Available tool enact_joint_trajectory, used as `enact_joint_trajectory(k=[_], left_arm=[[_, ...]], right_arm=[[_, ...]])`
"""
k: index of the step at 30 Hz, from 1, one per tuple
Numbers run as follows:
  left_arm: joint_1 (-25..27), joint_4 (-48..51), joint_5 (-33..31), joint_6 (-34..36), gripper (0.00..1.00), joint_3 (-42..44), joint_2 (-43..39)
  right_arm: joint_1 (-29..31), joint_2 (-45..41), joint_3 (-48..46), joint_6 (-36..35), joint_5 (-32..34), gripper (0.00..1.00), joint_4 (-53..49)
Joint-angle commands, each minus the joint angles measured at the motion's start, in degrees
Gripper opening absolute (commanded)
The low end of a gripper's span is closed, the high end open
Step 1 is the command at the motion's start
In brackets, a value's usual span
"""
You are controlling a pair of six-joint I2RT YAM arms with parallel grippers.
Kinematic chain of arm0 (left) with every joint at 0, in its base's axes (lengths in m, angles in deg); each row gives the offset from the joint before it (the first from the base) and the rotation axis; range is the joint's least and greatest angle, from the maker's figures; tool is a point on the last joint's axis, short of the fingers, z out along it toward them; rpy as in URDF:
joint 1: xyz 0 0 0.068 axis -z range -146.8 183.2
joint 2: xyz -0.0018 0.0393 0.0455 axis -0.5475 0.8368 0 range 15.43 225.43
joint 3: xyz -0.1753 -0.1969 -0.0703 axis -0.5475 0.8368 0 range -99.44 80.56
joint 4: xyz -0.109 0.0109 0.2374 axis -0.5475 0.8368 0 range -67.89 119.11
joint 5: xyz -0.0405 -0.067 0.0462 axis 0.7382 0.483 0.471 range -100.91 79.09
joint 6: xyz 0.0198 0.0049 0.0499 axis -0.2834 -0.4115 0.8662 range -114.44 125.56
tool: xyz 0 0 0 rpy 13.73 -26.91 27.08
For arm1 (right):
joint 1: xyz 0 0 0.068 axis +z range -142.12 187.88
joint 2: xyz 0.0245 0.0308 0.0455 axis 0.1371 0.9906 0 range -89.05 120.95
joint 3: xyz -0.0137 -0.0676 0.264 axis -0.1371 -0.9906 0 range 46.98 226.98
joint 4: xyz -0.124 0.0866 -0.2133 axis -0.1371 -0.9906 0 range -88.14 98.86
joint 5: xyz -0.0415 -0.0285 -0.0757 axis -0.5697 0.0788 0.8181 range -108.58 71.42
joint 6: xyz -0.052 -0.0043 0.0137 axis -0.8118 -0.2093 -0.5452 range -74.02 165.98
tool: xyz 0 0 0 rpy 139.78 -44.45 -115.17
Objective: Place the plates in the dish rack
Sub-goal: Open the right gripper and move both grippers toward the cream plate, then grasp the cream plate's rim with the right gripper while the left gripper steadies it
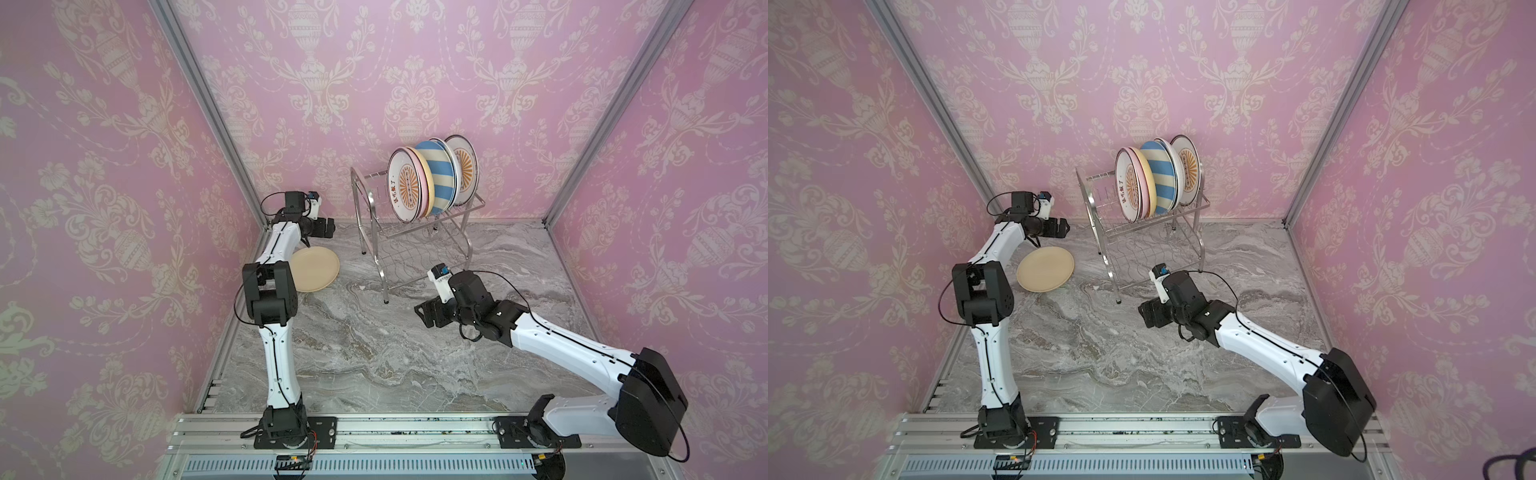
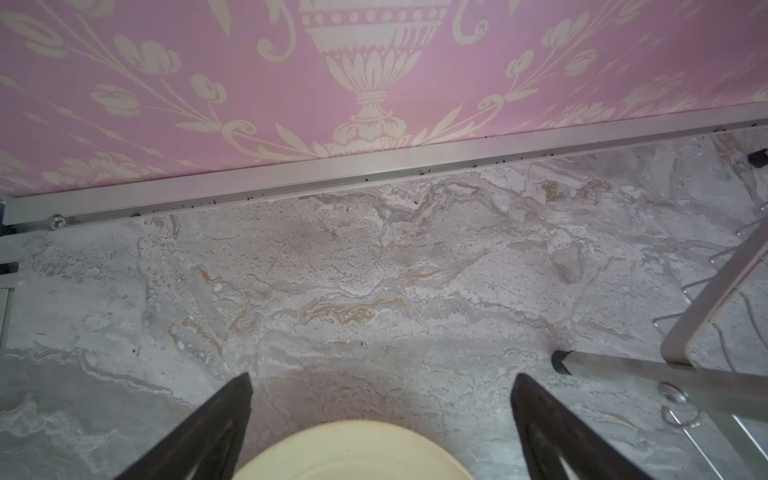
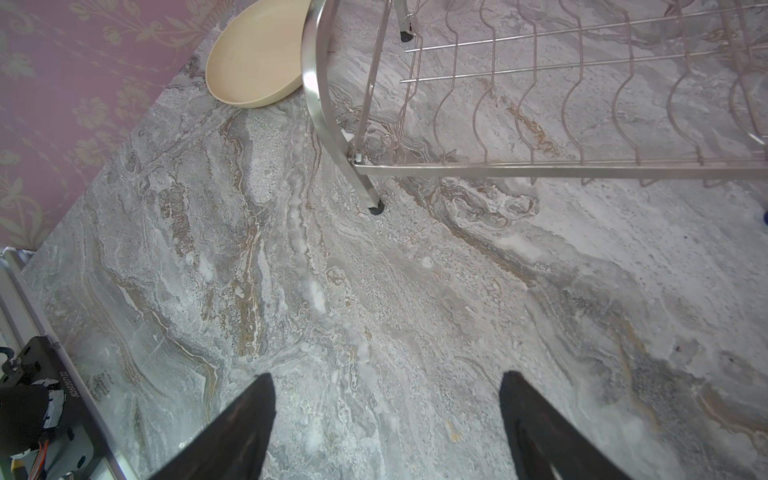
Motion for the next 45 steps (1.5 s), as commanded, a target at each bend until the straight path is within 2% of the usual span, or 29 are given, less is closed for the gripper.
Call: enact_joint_trajectory(k=[1,13,23,33,39,45], left_arm=[[-0.5,5.3,0.4,2.3,0.99,-3.7,2.7],[-0.5,6.0,3.2,2.5,0.99,-4.0,5.7],[-0.4,7.6,6.9,2.2,0.99,0.0,4.6],[-0.7,2.8,5.2,1.5,0.99,16.3,-4.2],[-0.5,-3.4,7.6,-4.5,0.99,28.2,-13.8],[-0.1,-6.0,4.5,-9.5,0.99,42.1,-26.9]], right_arm=[[0.4,0.7,2.6,-1.3,-0.3,0.86,-0.2],[0.4,3.9,5.7,-1.8,-1.1,0.87,-0.8],[0.5,3.7,6.1,-2.1,-1.5,0.87,-2.0],[1.4,3.3,6.9,-4.1,-2.3,0.87,-4.1],[2.9,2.6,6.8,-5.2,-1.0,0.87,-4.8],[3.3,5.4,9.7,-4.2,-3.2,0.87,-7.8]])
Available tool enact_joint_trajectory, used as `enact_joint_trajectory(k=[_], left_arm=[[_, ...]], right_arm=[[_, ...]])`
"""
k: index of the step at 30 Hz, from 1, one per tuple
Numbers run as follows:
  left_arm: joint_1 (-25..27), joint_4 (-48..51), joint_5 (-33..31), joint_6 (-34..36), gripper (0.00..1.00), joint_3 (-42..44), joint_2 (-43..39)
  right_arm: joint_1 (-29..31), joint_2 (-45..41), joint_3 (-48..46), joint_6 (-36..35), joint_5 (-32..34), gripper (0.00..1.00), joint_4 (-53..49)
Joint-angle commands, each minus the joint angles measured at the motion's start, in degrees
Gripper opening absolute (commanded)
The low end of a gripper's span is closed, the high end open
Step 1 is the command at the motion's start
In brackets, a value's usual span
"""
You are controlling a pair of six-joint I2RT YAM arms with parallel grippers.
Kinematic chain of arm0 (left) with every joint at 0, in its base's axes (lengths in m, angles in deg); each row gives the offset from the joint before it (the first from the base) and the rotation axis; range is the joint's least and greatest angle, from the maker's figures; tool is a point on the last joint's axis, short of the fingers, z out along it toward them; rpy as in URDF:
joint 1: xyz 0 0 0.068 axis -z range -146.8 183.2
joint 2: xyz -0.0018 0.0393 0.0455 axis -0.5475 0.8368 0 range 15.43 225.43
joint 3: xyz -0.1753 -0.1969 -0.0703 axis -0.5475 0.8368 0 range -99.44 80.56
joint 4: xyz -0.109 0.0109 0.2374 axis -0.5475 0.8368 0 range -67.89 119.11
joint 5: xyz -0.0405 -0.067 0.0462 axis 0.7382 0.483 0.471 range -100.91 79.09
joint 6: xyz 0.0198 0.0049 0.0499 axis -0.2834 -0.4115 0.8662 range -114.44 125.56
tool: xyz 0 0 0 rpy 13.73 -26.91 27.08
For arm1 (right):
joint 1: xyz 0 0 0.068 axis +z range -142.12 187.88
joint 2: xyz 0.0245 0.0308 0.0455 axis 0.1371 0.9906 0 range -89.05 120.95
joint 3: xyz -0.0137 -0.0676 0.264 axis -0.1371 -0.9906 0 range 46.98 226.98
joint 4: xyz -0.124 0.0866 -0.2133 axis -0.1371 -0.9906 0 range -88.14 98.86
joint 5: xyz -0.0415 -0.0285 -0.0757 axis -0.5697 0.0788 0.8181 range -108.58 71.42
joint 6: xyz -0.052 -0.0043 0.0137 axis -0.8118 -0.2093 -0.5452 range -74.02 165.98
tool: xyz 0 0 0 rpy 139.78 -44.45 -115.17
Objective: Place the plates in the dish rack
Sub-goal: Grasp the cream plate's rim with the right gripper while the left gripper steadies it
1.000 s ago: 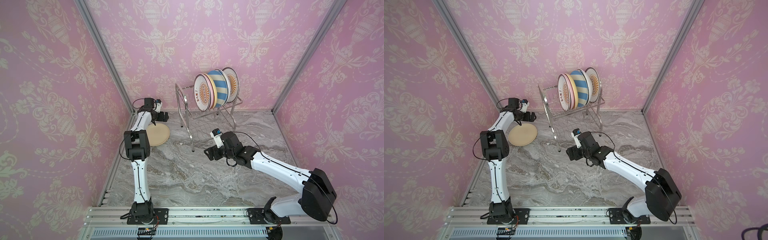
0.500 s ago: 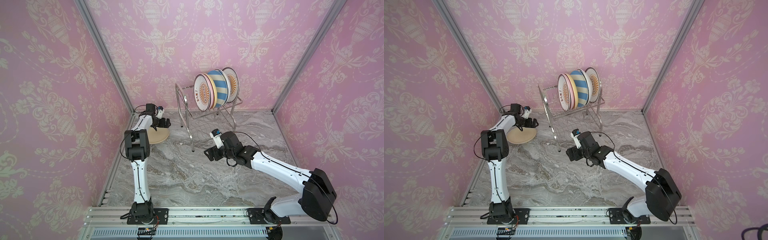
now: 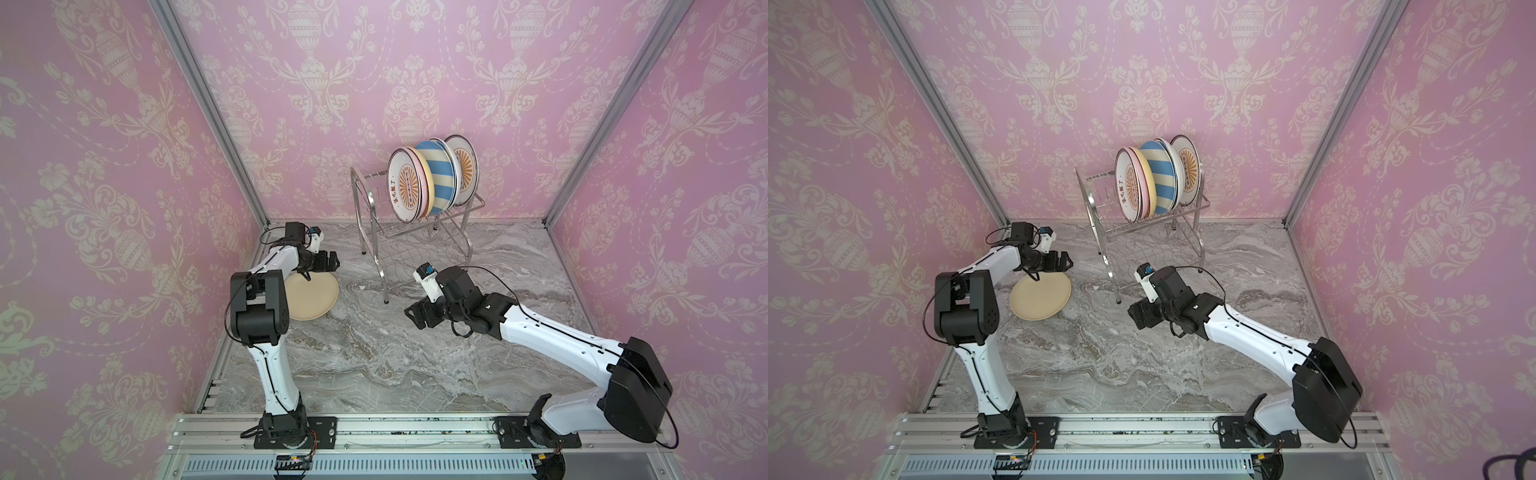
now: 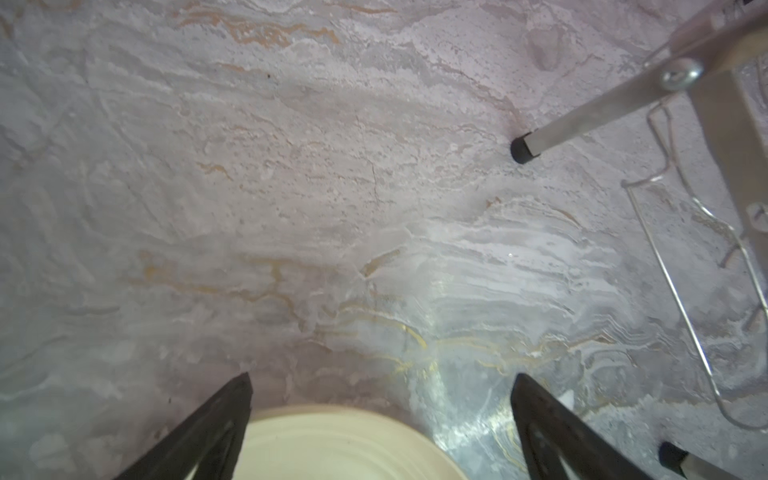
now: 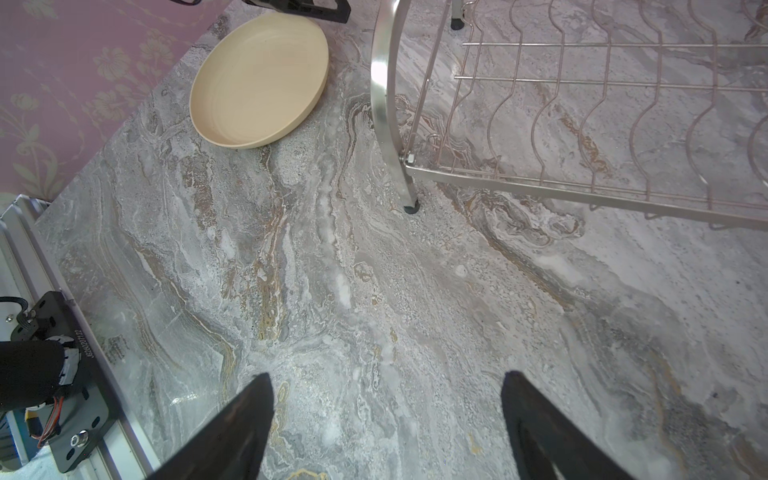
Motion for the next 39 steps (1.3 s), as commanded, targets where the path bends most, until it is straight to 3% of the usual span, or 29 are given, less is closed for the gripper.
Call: enact_joint_trajectory(k=[1,8,16,19,26,31,39], left_arm=[[0.1,-0.6,-2.2,-4.3,0.99,4.6,-7.8],[-2.3,0.1,-10.2,-6.1,0.99,8.4,-17.1],[-8.4,-12.1,-12.0,-9.8,0.99,12.7,-14.8],[-9.6,-13.7,-10.7,-8.1,0.99,9.8,-9.9],[-10.0,-12.2,-5.2,-5.2,0.99,1.1,-0.2],[-10.0,-13.2,-3.3,-5.1,0.99,-0.6,2.3],[-9.9,-16.3,-0.4,-6.3,0.99,4.5,2.0]], right_arm=[[0.9,2.2,4.2,0.0,-1.7,0.87,-3.0],[9.1,13.1,17.4,2.5,-0.5,0.87,-5.4],[17.6,34.8,42.6,8.1,12.6,0.87,-12.4],[16.7,40.7,48.5,11.2,12.0,0.87,-12.6],[13.9,49.6,58.2,17.7,4.1,0.85,-9.9],[12.7,56.7,64.8,25.0,-1.1,0.81,-9.4],[11.4,61.5,67.8,29.2,-1.2,0.73,-9.6]])
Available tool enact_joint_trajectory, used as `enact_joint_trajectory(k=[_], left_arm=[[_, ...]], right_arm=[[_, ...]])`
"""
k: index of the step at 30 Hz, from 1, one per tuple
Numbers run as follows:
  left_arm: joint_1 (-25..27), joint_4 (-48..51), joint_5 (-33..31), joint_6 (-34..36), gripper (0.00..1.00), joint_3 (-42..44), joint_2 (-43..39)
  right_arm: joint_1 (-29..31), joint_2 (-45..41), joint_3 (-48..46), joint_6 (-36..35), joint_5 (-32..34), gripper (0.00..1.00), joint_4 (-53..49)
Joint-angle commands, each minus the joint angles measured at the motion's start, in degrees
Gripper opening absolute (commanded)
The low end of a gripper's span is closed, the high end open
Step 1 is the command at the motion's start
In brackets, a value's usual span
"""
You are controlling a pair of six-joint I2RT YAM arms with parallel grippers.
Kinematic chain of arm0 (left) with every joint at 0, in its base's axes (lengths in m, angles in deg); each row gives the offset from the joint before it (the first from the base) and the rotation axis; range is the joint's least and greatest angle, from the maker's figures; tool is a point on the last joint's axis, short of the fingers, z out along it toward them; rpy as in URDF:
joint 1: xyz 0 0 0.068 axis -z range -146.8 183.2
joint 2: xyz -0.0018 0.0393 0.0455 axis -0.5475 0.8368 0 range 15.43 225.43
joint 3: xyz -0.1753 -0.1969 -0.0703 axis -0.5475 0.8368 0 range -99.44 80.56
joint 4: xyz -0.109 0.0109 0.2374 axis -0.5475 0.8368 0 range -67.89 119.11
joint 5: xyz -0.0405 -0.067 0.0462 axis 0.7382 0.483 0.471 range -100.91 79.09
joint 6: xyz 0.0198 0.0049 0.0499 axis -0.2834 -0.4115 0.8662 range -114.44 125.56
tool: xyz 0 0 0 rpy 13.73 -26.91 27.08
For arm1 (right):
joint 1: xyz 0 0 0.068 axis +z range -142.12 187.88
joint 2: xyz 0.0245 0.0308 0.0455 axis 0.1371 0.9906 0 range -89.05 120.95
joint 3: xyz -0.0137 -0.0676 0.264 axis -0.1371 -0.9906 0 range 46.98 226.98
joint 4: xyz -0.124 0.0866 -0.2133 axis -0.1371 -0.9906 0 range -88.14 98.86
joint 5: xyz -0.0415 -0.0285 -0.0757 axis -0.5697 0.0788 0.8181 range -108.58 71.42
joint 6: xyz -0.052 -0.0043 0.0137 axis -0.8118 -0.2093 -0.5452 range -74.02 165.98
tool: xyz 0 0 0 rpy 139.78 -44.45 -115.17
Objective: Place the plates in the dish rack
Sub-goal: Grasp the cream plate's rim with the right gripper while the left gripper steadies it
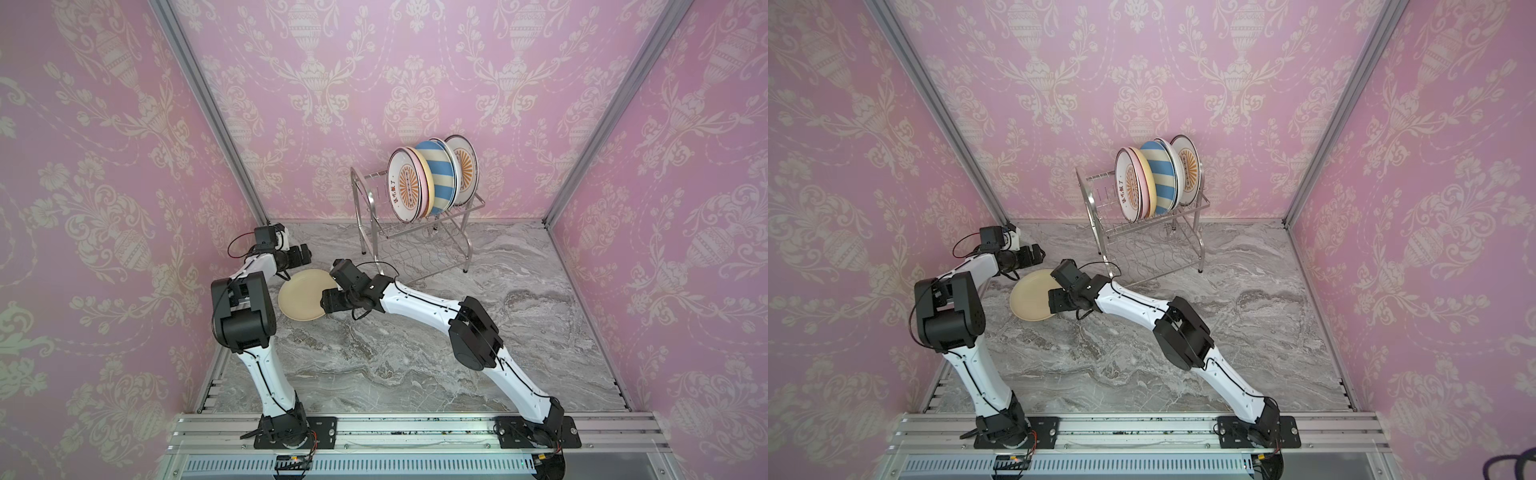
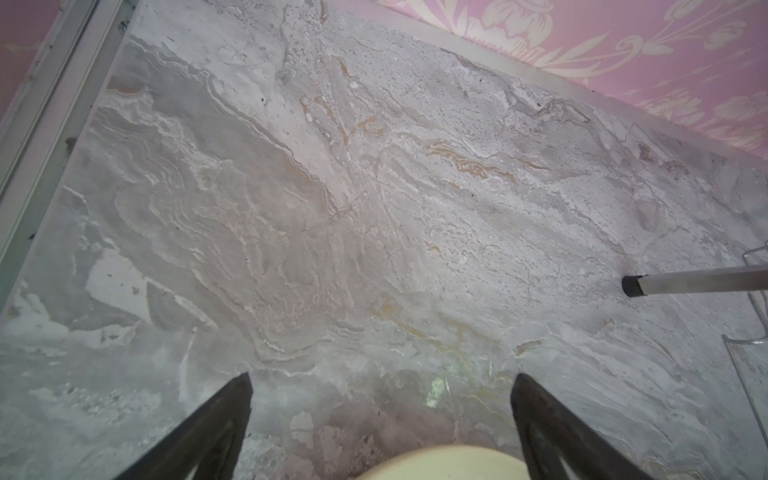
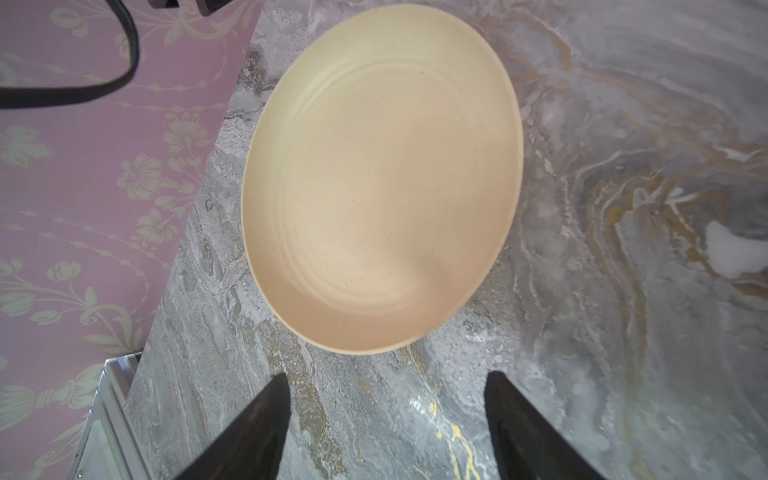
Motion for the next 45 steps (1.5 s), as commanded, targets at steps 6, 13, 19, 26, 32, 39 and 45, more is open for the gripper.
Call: enact_joint_trajectory(k=[6,13,19,26,32,39,45], left_arm=[[-0.1,-1.6,0.7,-0.7,0.99,4.5,-0.6],[-0.2,-2.6,3.7,-5.3,0.99,6.1,-1.5],[-0.2,-1.9,2.7,-4.8,0.99,7.1,-3.2],[-0.2,-2.8,4.6,-6.2,0.99,9.0,-3.4],[-0.2,-3.4,5.5,-7.8,0.99,11.3,-5.7],[-0.1,-5.5,6.4,-9.7,0.99,14.7,-7.4],[-0.2,-5.8,5.9,-10.5,0.99,15.3,-10.5]], right_arm=[[-1.6,2.3,-0.2,5.3,-0.9,0.69,3.0],[-2.4,6.1,2.0,11.1,-3.0,0.60,6.9],[-3.0,7.8,2.5,13.8,-3.9,0.56,7.4],[-3.6,8.6,0.7,17.3,-5.8,0.49,12.1],[-3.6,10.6,3.3,17.9,-7.1,0.31,10.8],[-3.5,9.3,2.6,15.9,-6.1,0.09,8.8],[-3.0,4.9,0.9,10.4,-0.7,0.00,5.7]])
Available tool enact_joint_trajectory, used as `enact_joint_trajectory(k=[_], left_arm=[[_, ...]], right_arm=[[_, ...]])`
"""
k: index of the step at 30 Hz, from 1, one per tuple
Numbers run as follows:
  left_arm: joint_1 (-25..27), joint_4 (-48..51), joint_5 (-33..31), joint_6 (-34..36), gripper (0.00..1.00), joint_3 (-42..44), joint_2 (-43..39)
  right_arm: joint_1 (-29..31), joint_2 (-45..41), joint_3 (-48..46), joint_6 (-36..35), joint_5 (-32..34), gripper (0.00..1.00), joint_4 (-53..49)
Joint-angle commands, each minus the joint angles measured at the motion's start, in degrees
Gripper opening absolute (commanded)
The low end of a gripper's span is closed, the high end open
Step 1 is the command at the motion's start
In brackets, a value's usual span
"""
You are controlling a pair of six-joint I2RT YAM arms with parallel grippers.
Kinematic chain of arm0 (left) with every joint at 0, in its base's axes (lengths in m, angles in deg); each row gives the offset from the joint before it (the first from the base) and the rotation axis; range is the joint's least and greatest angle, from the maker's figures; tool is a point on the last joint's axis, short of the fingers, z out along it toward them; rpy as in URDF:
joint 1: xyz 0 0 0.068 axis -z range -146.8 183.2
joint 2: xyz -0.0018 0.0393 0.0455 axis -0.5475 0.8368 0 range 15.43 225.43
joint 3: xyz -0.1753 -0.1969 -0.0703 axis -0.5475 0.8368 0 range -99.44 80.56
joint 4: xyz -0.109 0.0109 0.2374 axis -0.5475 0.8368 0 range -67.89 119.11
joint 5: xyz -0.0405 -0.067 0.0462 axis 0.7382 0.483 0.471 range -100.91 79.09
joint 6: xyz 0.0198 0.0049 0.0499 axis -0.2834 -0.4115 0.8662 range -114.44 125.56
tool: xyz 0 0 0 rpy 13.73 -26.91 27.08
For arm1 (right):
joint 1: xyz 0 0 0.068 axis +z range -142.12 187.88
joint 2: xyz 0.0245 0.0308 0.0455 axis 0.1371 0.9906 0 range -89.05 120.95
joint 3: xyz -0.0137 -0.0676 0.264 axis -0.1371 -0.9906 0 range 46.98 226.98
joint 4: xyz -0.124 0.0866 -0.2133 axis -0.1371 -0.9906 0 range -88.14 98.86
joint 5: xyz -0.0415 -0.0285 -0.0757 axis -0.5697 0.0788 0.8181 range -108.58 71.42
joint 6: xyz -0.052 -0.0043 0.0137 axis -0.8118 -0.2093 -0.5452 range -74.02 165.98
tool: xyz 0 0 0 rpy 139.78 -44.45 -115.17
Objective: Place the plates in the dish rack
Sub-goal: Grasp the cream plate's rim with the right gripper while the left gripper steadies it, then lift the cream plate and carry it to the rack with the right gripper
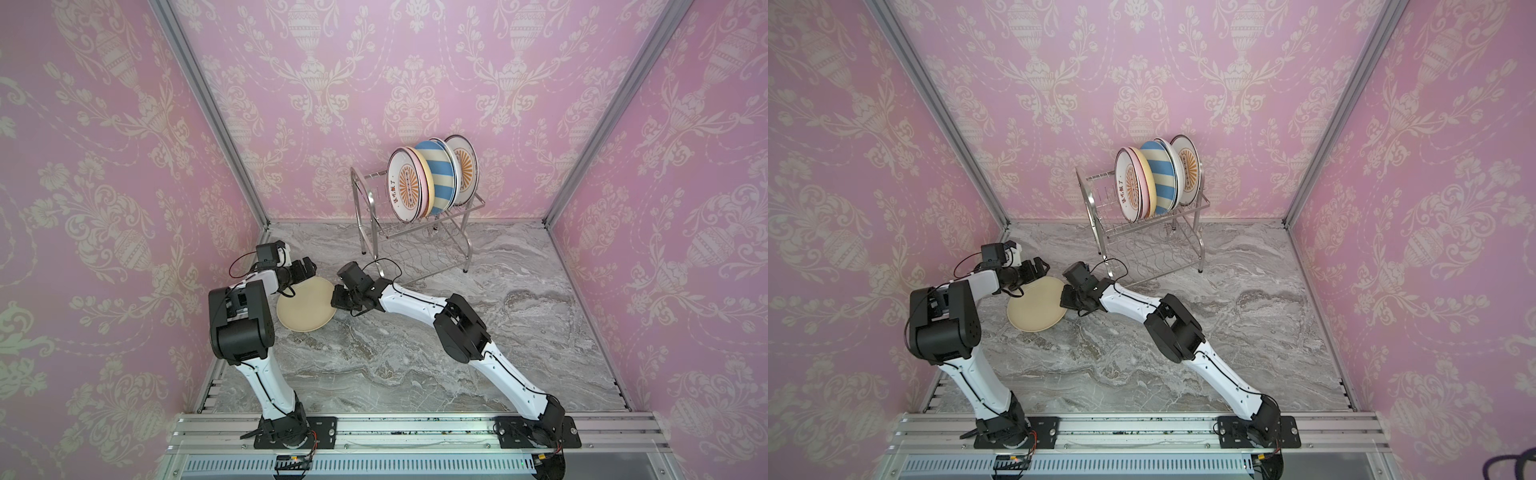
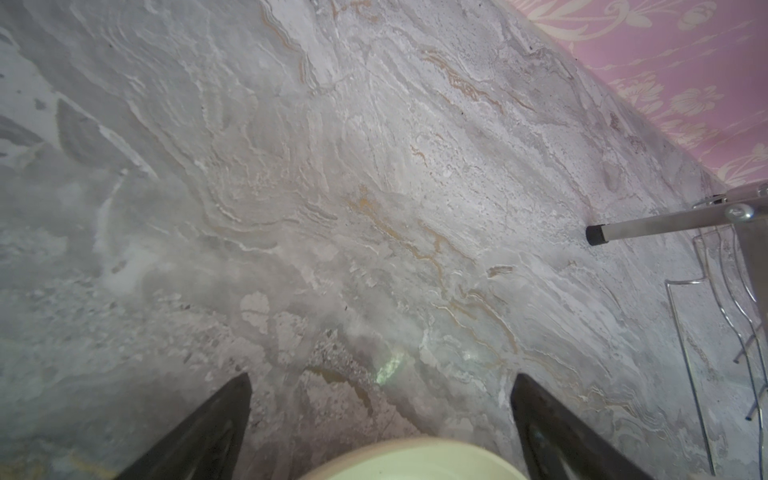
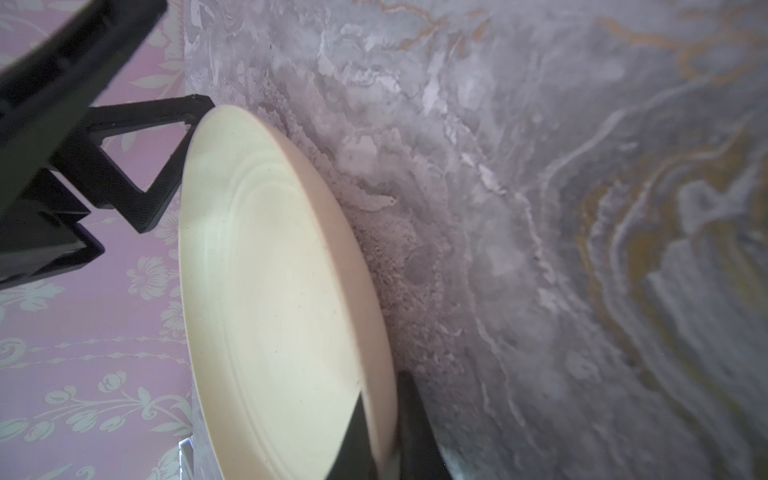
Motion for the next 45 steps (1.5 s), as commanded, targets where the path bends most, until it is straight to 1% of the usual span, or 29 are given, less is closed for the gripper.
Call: enact_joint_trajectory(k=[1,4,7,11,14,18,21,24,26,29,32,34,36,38,41,43,45], left_arm=[[-0.1,-0.1,1.2,-2.3,0.99,1.0,-4.4],[-0.1,-0.1,-0.1,-3.0,0.99,0.6,-8.7],[-0.1,1.7,-3.4,-2.4,0.99,-1.0,-13.6],[-0.1,4.6,-7.2,-1.1,0.99,-4.4,-18.8],[-0.1,5.6,-7.2,-1.0,0.99,-7.2,-21.1],[0.1,3.9,-4.8,-3.1,0.99,-9.0,-22.9],[1.4,1.9,-1.9,-4.6,0.99,-10.0,-23.7],[4.9,4.4,-0.8,-1.7,0.99,-13.3,-23.8],[7.0,5.6,-0.5,-0.4,0.99,-14.6,-24.0],[8.2,4.3,1.6,-1.3,0.99,-14.4,-24.8],[9.3,3.5,3.0,-1.2,0.99,-14.4,-25.3],[10.1,3.5,4.1,-0.5,0.99,-14.7,-25.4],[10.8,3.9,5.1,0.0,0.99,-14.7,-25.7],[11.5,3.7,6.7,0.6,0.99,-14.1,-26.4],[12.7,3.5,6.7,1.9,0.99,-12.1,-27.8],[13.3,2.8,7.1,1.3,0.99,-10.4,-28.7],[13.4,1.1,8.5,-0.4,0.99,-8.1,-29.8]], right_arm=[[0.6,-4.3,-0.9,-6.1,5.7,0.00,-4.3],[1.0,-6.8,-1.0,-10.0,9.6,0.00,-6.5],[2.0,-10.1,-0.9,-15.5,14.6,0.00,-9.6],[4.7,-16.8,-2.3,-26.5,23.2,0.00,-13.5],[7.1,-25.9,-9.7,-34.5,27.5,0.00,-11.5],[9.0,-39.0,-19.6,-43.4,27.7,0.00,-11.8],[9.7,-49.4,-26.1,-46.8,30.3,0.00,-14.9],[9.8,-61.2,-31.8,-47.2,35.0,0.00,-16.1],[10.2,-68.1,-33.5,-47.5,39.8,0.00,-16.5],[10.4,-74.6,-32.6,-48.8,47.6,0.00,-16.7],[10.4,-77.0,-31.6,-54.4,55.3,0.00,-12.8],[10.4,-76.9,-31.9,-60.3,60.0,0.00,-6.7],[10.1,-74.9,-30.9,-66.7,65.4,0.00,0.4],[9.8,-70.7,-28.4,-76.1,71.4,0.00,9.1],[9.0,-63.3,-23.3,-90.0,75.7,0.00,22.5],[8.4,-57.5,-17.9,-97.0,77.8,0.00,27.9],[7.5,-51.4,-11.7,-102.0,79.2,0.00,30.4]])
